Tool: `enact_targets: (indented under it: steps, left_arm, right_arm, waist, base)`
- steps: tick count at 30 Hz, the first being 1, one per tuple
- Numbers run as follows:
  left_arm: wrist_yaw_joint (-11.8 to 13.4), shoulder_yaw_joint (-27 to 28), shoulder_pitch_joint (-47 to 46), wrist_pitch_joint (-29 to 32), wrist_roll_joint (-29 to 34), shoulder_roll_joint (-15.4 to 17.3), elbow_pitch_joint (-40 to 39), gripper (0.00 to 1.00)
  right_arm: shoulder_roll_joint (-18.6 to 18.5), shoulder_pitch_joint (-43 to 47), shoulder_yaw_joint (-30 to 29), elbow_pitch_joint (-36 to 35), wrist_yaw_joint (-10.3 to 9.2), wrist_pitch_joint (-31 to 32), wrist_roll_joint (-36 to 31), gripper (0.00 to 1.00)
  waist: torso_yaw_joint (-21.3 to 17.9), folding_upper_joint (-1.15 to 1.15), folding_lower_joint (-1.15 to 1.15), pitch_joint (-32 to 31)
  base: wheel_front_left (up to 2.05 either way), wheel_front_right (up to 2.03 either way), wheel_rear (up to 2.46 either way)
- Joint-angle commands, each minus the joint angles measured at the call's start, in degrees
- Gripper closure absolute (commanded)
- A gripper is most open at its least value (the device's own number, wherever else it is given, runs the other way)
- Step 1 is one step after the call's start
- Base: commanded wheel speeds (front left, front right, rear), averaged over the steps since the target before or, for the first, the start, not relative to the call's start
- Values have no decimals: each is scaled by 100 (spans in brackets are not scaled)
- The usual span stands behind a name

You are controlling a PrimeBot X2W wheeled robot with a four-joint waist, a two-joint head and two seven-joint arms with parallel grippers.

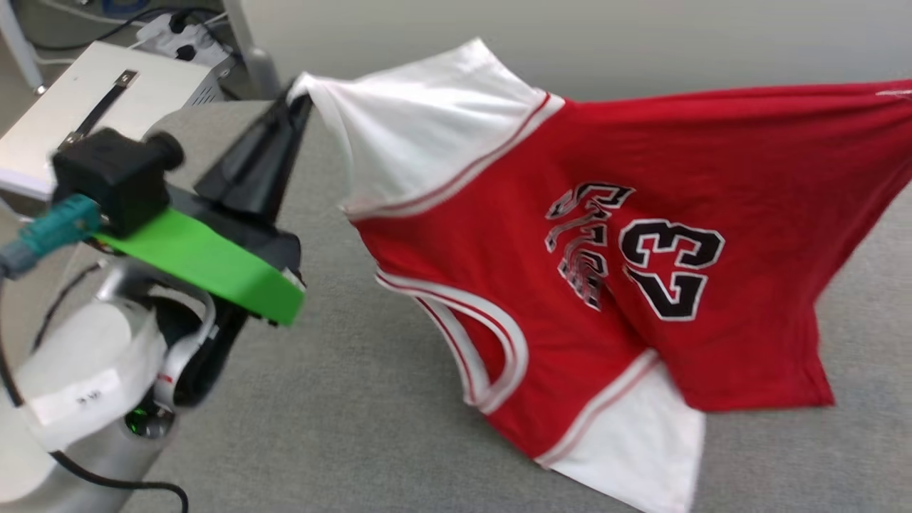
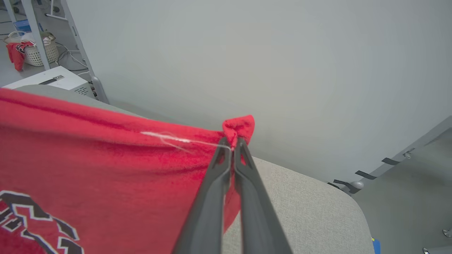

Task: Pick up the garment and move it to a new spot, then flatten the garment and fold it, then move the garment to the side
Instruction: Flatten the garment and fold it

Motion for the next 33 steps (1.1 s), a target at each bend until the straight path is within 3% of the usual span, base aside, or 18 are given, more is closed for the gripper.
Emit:
enact_targets:
  steps: [1, 9, 13, 17, 23, 24, 29, 33]
  left_arm:
    - [187, 275, -348, -30, 10, 25, -144, 100]
    - [447, 681, -1044, -48, 252, 130, -318, 100]
    - [581, 951, -1529, -116, 500, 276, -247, 100]
    - [509, 1062, -1800, -109, 557, 412, -141, 100]
    - [164, 1074, -2401, 142, 577, 687, 34, 100]
    - [-87, 1050, -2874, 317, 575, 798, 218, 100]
    - [-617, 828, -3881, 592, 909, 1019, 801, 100]
    - [-1075, 586, -5008, 730, 1252, 920, 1513, 100]
  right_arm:
    - [-23, 30, -77, -283, -4, -30, 46, 100]
    - [39, -159, -253, -847, -4, -146, -5, 100]
    - [132, -360, -423, -1067, -4, -520, -274, 100]
    - [187, -513, -536, -1046, -4, -720, -419, 100]
    - [215, -1011, -660, -1029, -4, -898, -579, 100]
    - [149, -1396, -646, -917, -4, -984, -713, 100]
    - [120, -2211, -493, -462, -4, -1270, -912, 100]
    - [69, -3089, -237, 153, -4, -1488, -1143, 100]
  waist:
    - [-429, 0, 0, -318]
    - [-733, 0, 0, -231]
    - [-854, 0, 0, 30]
    - [-893, 0, 0, 292]
    - [-935, 0, 0, 962]
    - [-940, 0, 0, 1432]
    - [-1010, 0, 0, 2183]
    - [-1045, 0, 0, 2782]
  base:
    - [0, 0, 0]
    - [0, 0, 0]
    - [0, 0, 0]
    - [0, 0, 0]
    - [0, 0, 0]
    - [0, 0, 0]
    - [0, 0, 0]
    - [0, 0, 0]
